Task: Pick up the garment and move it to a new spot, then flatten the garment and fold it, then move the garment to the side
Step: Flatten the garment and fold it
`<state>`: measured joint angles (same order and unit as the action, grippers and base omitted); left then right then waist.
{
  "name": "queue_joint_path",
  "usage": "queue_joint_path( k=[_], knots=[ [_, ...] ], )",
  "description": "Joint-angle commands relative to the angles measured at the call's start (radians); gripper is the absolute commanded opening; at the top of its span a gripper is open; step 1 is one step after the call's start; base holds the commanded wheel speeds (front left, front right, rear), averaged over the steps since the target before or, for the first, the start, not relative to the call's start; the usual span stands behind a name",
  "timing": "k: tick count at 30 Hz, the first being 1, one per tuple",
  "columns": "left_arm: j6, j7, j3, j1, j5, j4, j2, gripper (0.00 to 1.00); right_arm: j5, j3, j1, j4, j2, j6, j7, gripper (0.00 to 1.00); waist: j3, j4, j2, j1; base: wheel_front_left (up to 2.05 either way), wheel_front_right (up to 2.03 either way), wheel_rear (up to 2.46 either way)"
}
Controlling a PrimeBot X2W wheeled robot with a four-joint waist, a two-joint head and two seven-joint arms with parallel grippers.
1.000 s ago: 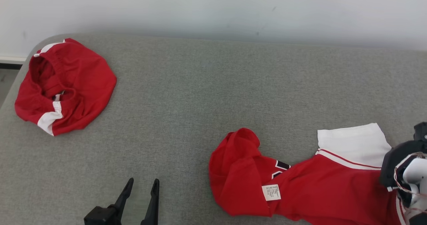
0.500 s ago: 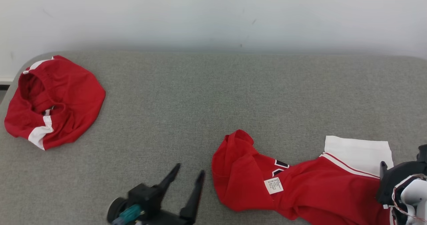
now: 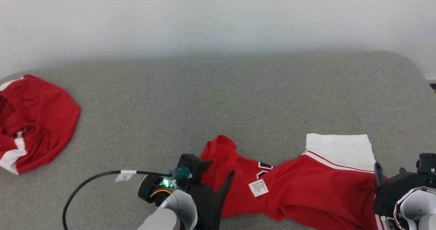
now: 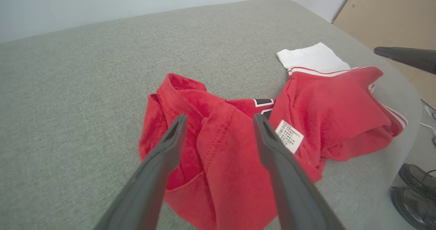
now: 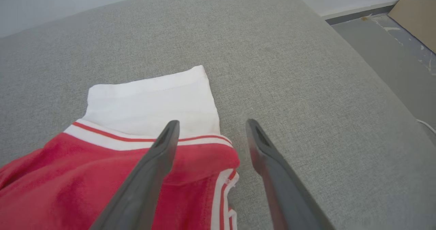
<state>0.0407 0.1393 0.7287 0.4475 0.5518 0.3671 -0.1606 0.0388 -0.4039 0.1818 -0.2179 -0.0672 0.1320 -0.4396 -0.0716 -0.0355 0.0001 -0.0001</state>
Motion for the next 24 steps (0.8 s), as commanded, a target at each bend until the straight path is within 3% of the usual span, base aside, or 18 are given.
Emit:
queue_joint_path(
  k=[1,6,9,10,11,12,16,24],
  knots=[
    [-0.012,0.012,-0.006,0.021,0.001,0.027,0.005,1.00,0.009,0.010,-0.013,0.005,0.000,-0.003,0.003,1.00,-0.006,-0.039,-0.0001,0.0001,0.00,0.00,0.00],
    [-0.051,0.056,-0.016,0.058,0.012,0.127,0.025,1.00,0.039,0.028,-0.022,-0.001,-0.009,-0.003,0.018,1.00,-0.019,-0.070,-0.0001,0.0001,0.00,0.00,0.00],
    [-0.036,0.075,-0.007,0.072,0.022,0.162,0.036,1.00,0.051,0.034,-0.027,-0.003,-0.010,-0.003,0.024,1.00,-0.024,-0.074,-0.0001,0.0001,0.00,0.00,0.00],
    [-0.029,0.076,-0.002,0.077,0.024,0.167,0.038,0.82,0.054,0.033,-0.030,-0.002,-0.011,-0.003,0.026,1.00,-0.026,-0.073,-0.0001,0.0001,0.00,0.00,0.00],
    [-0.024,0.072,-0.002,0.081,0.026,0.173,0.040,0.15,0.055,0.032,-0.034,-0.001,-0.012,-0.003,0.027,1.00,-0.027,-0.070,-0.0001,0.0001,0.00,0.00,0.00],
    [-0.017,0.066,0.003,0.085,0.023,0.176,0.040,0.00,0.055,0.028,-0.037,0.002,-0.012,-0.002,0.028,1.00,-0.028,-0.066,-0.0001,0.0001,0.00,0.00,0.00],
    [-0.005,0.019,-0.009,0.076,0.032,0.166,0.038,0.00,0.056,0.028,-0.043,0.019,-0.012,-0.003,0.026,1.00,-0.025,-0.041,-0.0001,0.0001,0.00,0.00,0.00],
    [-0.067,-0.209,-0.095,-0.053,0.016,-0.012,-0.051,0.00,0.054,0.001,-0.076,0.074,-0.007,-0.002,0.009,1.00,0.001,0.040,-0.0001,0.0001,0.00,0.00,0.00]
  ],
)
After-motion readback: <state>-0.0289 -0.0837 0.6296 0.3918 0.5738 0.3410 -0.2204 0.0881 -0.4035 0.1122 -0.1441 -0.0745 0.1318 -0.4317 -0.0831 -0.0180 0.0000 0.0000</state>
